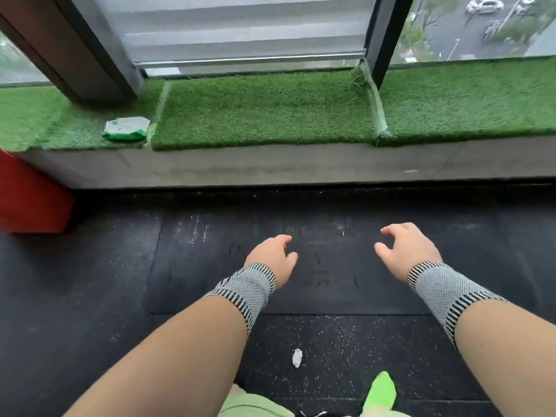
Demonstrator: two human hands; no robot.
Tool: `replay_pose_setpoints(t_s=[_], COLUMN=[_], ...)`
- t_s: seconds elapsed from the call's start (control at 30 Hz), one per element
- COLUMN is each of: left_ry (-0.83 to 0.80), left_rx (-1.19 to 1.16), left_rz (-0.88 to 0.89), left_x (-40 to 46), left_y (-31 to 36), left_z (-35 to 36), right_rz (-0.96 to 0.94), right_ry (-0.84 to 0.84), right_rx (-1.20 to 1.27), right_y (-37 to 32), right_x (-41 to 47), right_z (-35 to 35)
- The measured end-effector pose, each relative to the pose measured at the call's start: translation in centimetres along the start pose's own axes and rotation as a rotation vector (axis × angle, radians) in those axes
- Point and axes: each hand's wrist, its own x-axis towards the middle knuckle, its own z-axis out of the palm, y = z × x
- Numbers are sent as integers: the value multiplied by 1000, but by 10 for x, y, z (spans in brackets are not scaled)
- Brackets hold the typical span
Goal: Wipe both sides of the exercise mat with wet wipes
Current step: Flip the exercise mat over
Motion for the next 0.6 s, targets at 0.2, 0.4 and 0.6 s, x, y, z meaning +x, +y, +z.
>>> replay_pose_setpoints(t_s=[0.2,0.4,0.6], left_ry=[-38,-58,-64], left_rx=[-4,-13,-46], left_rz=[94,-15,-89], left_x=[23,35,37], left_y=[-102,-190,-234], left_z=[-76,-112,-118], right_rz=[129,125,120], right_ry=[38,-46,-105], right_rx=[75,63,78], right_y=[-108,-182,-218], right_x=[-27,-53,-31], right_z=[46,89,114])
